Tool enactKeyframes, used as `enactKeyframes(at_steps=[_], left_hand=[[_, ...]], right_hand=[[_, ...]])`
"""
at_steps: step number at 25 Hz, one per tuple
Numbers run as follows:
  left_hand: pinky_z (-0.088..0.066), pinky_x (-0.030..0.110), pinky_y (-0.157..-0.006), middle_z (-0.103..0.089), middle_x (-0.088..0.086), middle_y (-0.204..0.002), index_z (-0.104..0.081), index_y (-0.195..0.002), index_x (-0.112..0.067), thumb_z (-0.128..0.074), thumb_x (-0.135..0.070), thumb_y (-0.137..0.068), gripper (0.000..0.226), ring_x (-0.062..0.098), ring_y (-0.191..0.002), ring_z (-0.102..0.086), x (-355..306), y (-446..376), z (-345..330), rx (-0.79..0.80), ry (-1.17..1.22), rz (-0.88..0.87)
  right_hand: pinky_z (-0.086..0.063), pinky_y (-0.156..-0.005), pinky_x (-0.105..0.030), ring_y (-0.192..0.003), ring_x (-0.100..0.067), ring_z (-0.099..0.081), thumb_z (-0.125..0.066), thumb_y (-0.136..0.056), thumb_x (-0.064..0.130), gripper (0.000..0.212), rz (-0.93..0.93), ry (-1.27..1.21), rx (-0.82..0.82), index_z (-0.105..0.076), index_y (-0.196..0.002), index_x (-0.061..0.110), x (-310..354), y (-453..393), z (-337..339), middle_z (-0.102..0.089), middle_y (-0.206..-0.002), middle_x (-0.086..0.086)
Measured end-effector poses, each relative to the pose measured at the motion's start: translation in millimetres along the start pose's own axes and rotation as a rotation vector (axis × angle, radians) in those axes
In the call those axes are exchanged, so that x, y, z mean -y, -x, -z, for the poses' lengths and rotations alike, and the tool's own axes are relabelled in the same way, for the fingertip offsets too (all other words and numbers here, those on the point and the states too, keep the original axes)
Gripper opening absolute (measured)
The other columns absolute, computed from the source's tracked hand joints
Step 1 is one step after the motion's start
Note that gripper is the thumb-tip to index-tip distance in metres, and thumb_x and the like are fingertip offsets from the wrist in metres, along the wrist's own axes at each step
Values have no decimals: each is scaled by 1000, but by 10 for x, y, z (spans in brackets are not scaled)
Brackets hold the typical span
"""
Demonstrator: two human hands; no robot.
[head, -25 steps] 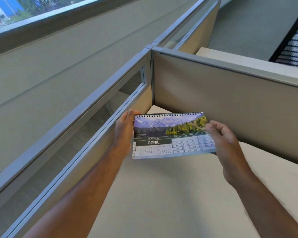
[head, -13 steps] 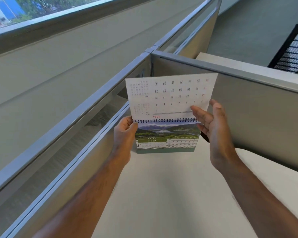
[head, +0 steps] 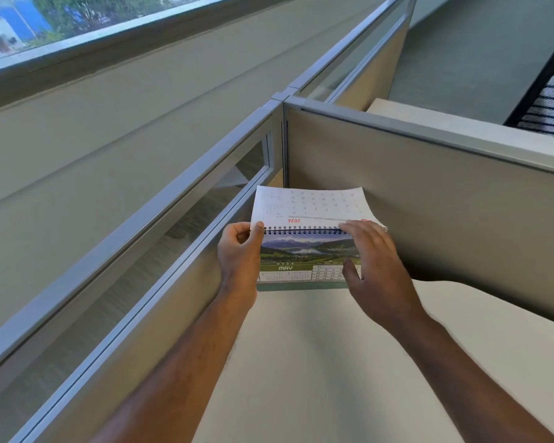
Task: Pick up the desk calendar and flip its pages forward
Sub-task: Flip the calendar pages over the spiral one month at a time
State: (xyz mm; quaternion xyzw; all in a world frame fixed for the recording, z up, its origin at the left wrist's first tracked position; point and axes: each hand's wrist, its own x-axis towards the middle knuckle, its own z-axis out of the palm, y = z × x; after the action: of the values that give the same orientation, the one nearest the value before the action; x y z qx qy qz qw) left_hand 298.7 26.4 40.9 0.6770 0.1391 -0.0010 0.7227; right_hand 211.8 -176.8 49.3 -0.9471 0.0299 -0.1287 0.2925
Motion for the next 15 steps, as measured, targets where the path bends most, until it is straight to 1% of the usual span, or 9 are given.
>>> enactKeyframes(at_steps=[2, 4, 5, 7, 9, 11, 13, 15], left_hand=[[-61, 20, -57, -72, 7, -104, -59, -112, -21, -64, -28, -101, 14, 12, -82, -80, -18, -6, 15, 18, -2, -39], [-64, 25, -62, -68, 11, -113, -64, -105, -28, -63, -28, -102, 3, 19, -90, -79, -22, -11, 27, 37, -51, -69], [-65, 27, -65, -66, 13, -118, -67, -100, -28, -62, -29, -102, 6, 23, -95, -78, -22, -13, 27, 41, -84, -76], [-64, 24, -63, -63, 13, -119, -68, -95, -28, -60, -31, -103, 12, 25, -98, -77, -6, -13, 30, 44, -112, -85], [-63, 20, -61, -63, 10, -117, -67, -95, -28, -59, -31, -103, 12, 24, -99, -76, 12, -7, 47, 49, -125, -115], [-64, 22, -64, -68, 9, -110, -67, -98, -26, -57, -32, -104, 13, 23, -94, -78, 49, -16, 77, 70, -159, -138], [-64, 23, -63, -75, 6, -98, -67, -100, -22, -55, -34, -105, 17, 19, -86, -80, 64, -22, 104, 99, -188, -139], [-63, 20, -62, -76, 2, -92, -66, -98, -23, -54, -34, -105, 17, 13, -82, -80, 61, -35, 119, 118, -181, -135]], right_hand=[[-28, -120, -32, -144, -17, -34, -58, -90, 3, 57, 21, 47, -25, -48, -143, 21, -22, -12, 3, -50, -147, 4], [-36, -116, -37, -138, -21, -41, -54, -90, 1, 54, 43, 99, -54, -51, -140, 19, -29, -40, 4, -55, -142, 1], [-41, -112, -41, -135, -23, -44, -52, -92, 2, 51, 42, 122, -53, -53, -139, 19, -28, -63, 7, -58, -139, -1], [-47, -101, -46, -126, -25, -49, -51, -94, 2, 47, 24, 154, -35, -56, -137, 20, -22, -127, 19, -62, -133, -1], [-49, -90, -46, -115, -27, -52, -49, -92, 0, 47, 6, 178, -31, -60, -133, 20, -18, -193, 31, -66, -125, -2], [-49, -83, -45, -108, -27, -53, -46, -89, 2, 46, 2, 196, -49, -64, -127, 21, -14, -226, 39, -68, -118, -4], [-49, -81, -44, -106, -29, -53, -46, -87, 5, 45, 3, 201, -65, -65, -125, 20, -9, -232, 18, -69, -115, -5], [-49, -82, -45, -106, -29, -53, -45, -89, 8, 42, 12, 199, -76, -65, -125, 19, -25, -242, -7, -69, -116, -6]])
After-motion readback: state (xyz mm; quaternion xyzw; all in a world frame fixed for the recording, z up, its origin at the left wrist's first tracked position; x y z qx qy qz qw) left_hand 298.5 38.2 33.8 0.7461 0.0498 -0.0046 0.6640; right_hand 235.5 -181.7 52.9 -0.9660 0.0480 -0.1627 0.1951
